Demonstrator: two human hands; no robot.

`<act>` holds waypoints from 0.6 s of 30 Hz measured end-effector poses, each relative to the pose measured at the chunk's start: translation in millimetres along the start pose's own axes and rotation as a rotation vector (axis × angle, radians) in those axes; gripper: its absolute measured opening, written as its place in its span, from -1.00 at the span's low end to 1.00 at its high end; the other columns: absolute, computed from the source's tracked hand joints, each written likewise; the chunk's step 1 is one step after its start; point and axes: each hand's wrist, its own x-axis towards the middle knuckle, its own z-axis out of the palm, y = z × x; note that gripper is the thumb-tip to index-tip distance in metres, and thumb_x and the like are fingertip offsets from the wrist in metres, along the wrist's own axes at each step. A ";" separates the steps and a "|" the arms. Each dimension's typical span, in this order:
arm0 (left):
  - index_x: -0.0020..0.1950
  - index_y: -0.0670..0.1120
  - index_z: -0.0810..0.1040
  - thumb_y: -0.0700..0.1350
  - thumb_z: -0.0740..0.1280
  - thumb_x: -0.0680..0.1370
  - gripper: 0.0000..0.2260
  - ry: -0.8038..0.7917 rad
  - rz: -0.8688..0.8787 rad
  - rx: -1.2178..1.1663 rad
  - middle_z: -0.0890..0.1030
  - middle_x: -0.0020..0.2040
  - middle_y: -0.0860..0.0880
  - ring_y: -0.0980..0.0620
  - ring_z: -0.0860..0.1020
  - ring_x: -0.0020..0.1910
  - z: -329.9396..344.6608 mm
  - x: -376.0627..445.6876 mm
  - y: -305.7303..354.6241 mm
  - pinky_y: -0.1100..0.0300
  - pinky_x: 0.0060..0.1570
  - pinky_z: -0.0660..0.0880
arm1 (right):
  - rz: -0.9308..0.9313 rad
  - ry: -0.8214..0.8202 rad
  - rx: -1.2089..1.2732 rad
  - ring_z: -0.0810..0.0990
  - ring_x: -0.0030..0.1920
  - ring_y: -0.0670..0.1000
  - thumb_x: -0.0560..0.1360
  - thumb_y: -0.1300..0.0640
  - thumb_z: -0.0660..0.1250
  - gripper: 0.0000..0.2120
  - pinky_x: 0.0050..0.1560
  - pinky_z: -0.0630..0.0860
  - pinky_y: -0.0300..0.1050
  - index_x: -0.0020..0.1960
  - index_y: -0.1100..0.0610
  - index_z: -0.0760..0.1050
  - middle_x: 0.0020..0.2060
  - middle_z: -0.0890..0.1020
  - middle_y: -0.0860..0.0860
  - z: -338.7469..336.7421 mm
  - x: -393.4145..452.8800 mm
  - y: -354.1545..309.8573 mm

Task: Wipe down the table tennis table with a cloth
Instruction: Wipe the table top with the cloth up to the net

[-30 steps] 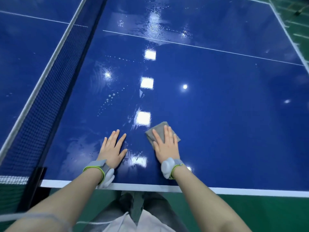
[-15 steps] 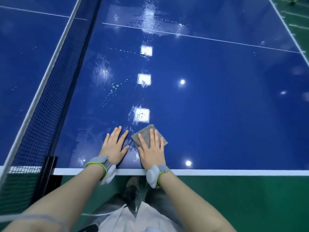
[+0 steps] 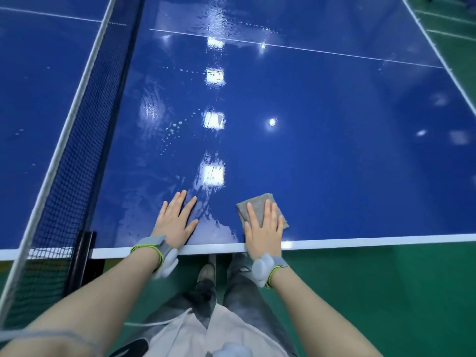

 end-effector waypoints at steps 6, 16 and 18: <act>0.52 0.01 -0.18 0.08 0.00 0.63 -0.47 0.005 0.000 0.031 -0.22 0.53 -0.01 0.04 -0.23 0.51 2.1 -7.0 -3.0 0.11 0.43 -0.27 | -0.186 -0.069 0.055 0.21 0.42 0.20 0.54 -0.09 -0.01 -0.53 0.34 0.14 0.17 0.43 -0.06 0.19 0.39 0.39 0.22 0.4 -23.9 -64.1; 0.52 0.03 -0.12 0.07 0.03 0.63 -0.48 0.005 -0.042 -0.024 -0.19 0.54 0.00 0.03 -0.21 0.51 10.6 -27.3 -8.7 0.09 0.43 -0.26 | -0.248 -0.152 0.014 0.22 0.40 0.15 0.57 -0.05 -0.02 -0.59 0.35 0.12 0.09 0.41 -0.07 0.23 0.36 0.42 0.21 -15.0 -25.7 17.1; 0.52 0.03 -0.11 0.06 0.04 0.63 -0.48 0.020 -0.067 -0.033 -0.18 0.54 0.00 0.04 -0.20 0.51 12.8 -34.2 -7.8 0.09 0.43 -0.26 | -0.254 -0.189 -0.015 0.19 0.42 0.15 0.64 -0.06 -0.15 -0.59 0.36 0.11 0.09 0.44 -0.07 0.21 0.38 0.40 0.20 -19.7 -31.1 31.6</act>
